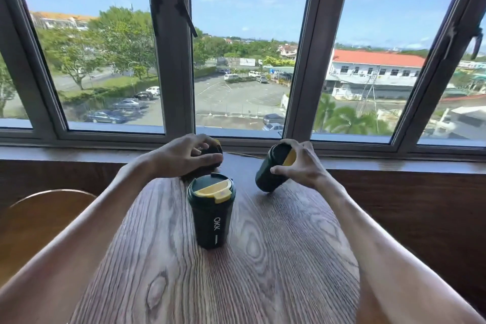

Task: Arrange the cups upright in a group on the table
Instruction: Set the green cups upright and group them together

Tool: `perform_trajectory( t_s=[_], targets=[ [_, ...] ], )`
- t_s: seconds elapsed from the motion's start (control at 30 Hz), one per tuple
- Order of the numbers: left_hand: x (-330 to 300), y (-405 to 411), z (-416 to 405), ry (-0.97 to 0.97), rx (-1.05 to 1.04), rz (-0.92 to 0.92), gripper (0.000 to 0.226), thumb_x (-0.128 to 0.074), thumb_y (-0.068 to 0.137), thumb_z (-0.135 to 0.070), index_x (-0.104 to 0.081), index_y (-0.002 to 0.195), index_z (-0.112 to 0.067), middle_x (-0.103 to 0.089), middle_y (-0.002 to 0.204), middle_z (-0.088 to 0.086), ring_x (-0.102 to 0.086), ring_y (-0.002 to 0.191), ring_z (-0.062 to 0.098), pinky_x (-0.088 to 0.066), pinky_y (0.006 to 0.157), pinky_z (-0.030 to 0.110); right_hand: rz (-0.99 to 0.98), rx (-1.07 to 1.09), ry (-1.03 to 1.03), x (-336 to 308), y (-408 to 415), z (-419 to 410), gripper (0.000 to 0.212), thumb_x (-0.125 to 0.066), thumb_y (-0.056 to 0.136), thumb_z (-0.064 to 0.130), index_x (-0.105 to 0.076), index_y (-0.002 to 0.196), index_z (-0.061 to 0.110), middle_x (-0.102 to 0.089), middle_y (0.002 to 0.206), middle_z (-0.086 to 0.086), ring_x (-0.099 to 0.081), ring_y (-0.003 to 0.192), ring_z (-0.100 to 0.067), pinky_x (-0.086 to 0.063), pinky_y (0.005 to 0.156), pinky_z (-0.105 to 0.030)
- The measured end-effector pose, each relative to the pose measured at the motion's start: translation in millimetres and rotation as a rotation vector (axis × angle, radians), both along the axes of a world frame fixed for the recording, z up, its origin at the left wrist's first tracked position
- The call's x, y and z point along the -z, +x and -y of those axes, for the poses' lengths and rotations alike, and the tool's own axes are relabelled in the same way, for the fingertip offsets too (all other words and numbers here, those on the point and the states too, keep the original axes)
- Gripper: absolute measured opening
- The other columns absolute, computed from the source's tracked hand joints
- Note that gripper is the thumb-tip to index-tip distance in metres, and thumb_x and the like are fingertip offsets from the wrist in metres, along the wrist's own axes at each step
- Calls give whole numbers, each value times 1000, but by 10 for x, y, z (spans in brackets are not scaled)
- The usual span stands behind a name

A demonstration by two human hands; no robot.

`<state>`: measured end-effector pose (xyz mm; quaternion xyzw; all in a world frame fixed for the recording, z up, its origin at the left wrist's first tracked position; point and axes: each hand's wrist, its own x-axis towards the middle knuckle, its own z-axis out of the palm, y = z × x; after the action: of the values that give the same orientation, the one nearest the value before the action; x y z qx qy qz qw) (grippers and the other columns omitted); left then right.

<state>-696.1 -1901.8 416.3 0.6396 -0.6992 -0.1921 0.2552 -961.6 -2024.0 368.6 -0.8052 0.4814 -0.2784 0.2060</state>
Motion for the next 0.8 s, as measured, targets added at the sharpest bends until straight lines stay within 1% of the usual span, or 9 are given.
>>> perform_trajectory(
  t_s=[0.03, 0.13, 0.23, 0.33, 0.4, 0.47, 0.6, 0.73, 0.8],
  targets=[
    [13, 43, 77, -26, -28, 1, 50, -61, 85, -49, -54, 127, -23, -59, 126, 4, -60, 109, 16, -47, 77, 17, -37, -50, 0, -101, 52, 31, 73, -81, 71, 31, -48, 136, 25, -39, 117, -6, -44, 104, -18, -35, 91, -25],
    [105, 141, 368, -104, -106, 31, 42, -64, 87, -41, -58, 122, -19, -61, 122, 9, -62, 108, 22, -48, 86, 28, -150, -132, 20, -192, 184, 131, 73, -78, 72, 36, -49, 138, 26, -40, 122, -6, -46, 111, -21, -37, 90, -26],
    [214, 193, 703, -141, -131, 111, 41, -68, 86, -36, -59, 119, -14, -60, 121, 11, -61, 113, 24, -50, 94, 34, -164, -161, 79, -120, 187, 200, 74, -73, 74, 40, -43, 141, 29, -38, 124, -4, -49, 116, -25, -39, 88, -27],
    [262, 198, 1093, -80, -136, 218, 54, -73, 82, -33, -52, 127, -12, -52, 132, 15, -55, 121, 26, -44, 103, 35, -163, -171, 99, -114, 115, 253, 77, -72, 76, 42, -38, 144, 30, -36, 125, -2, -48, 115, -21, -37, 92, -26],
    [291, 220, 1356, -19, -147, 304, 67, -76, 77, -38, -46, 133, -16, -43, 139, 13, -49, 125, 28, -40, 107, 37, -155, -186, 81, -71, 81, 253, 78, -71, 76, 44, -36, 144, 32, -35, 123, 1, -48, 114, -18, -37, 94, -26],
    [346, 276, 1589, 70, -155, 358, 83, -80, 70, -46, -39, 138, -20, -40, 143, 11, -46, 128, 28, -39, 109, 40, -133, -196, 59, -21, 62, 261, 79, -71, 76, 45, -35, 145, 33, -34, 123, 4, -47, 113, -14, -37, 94, -25],
    [554, 413, 1832, 241, -191, 376, 105, -85, 56, -53, -33, 140, -19, -47, 136, 11, -51, 122, 29, -45, 104, 45, -112, -206, 36, 15, 62, 301, 78, -70, 76, 47, -34, 144, 34, -31, 123, 8, -45, 110, -11, -35, 92, -22],
    [716, 496, 1832, 221, -212, 303, 94, -87, 51, -50, -42, 127, -18, -61, 122, 10, -59, 108, 27, -50, 98, 41, -121, -215, 22, 25, 66, 324, 78, -70, 77, 47, -34, 144, 33, -31, 122, 7, -45, 107, -10, -35, 90, -21],
    [713, 503, 1789, 170, -207, 257, 99, -89, 49, -48, -42, 130, -18, -60, 124, 9, -58, 109, 27, -48, 100, 41, -124, -215, 16, 28, 60, 316, 77, -70, 77, 47, -34, 144, 33, -31, 122, 7, -46, 107, -11, -35, 90, -21]
  ],
)
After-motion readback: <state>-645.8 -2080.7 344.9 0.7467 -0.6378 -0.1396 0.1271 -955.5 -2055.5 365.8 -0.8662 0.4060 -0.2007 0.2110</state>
